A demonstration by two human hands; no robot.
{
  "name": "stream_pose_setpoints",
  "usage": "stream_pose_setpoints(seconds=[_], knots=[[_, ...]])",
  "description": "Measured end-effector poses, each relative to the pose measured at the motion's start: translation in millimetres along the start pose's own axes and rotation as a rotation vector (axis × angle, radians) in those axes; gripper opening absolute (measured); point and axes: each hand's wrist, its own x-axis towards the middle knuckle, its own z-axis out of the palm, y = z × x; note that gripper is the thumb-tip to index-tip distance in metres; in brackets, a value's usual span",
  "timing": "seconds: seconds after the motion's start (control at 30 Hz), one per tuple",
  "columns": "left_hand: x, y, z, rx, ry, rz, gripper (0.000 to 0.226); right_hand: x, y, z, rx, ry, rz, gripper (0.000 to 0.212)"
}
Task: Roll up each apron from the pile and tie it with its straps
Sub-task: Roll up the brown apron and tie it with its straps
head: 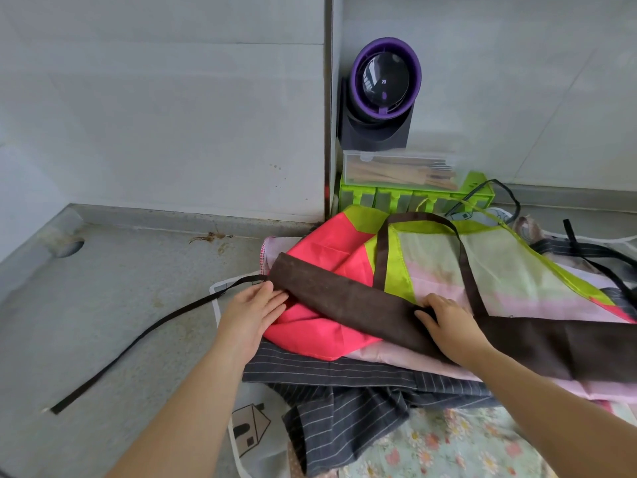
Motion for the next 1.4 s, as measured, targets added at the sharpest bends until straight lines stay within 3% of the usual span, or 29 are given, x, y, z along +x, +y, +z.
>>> stream_pose_setpoints(seconds=[0.13,0.23,0.33,0.53,0.67,0.77,0.83,0.93,1.0,1.07,1.2,1.4], knots=[[-2.3,7.0,5.3,-0.013,0.049,0.151,0.014,-2.6,-0.5,-2.4,0.036,0.029,-0.011,0.016],[-0.6,8.7,6.3,0.003,0.038,0.075,0.011,-5.8,-2.1,-1.2,0.018,0.034,-0.027,0.015],[8.2,0.3,3.4,0.174,0.028,-0.001,0.038,-6.2,-3.1,-1.4,0.01,0.021,-0.031,0.015],[15.6,-5.3,0.2,0.391,0.364,0.35,0.031,-7.0,-28.4,-9.4,0.058,0.129,-0.097,0.013],[21.4,-3.5,-19.7,0.466,0.61,0.329,0.044,-2.5,-55.9,3.7,0.106,0.077,-0.228,0.017],[17.6,-3.3,-16.4,0.734,0.676,0.404,0.051,-2.3,-54.9,9.4,0.125,-0.024,-0.204,0.025],[7.0,-7.6,7.1,0.901,0.556,0.624,0.042,-5.2,-52.1,7.2,0.127,-0.019,-0.2,0.025],[-5.1,-30.3,51.1,1.108,0.119,0.934,0.03,-14.5,-43.5,-1.7,0.024,0.138,-0.266,0.022],[-9.0,-52.8,78.3,1.182,-0.192,1.004,0.031,-25.4,-29.9,-11.8,-0.05,0.231,-0.248,0.027],[-11.4,-73.8,96.5,1.307,-0.368,1.018,0.035,-37.2,-13.6,-21.5,-0.11,0.257,-0.195,0.032],[-3.4,-106.8,100.0,1.624,-0.418,0.854,0.058,-59.0,34.9,-35.6,-0.225,0.245,-0.069,0.037],[5.1,-127.8,88.9,1.707,-0.366,0.869,0.054,-69.4,82.2,-48.4,-0.32,0.233,0.055,0.043]])
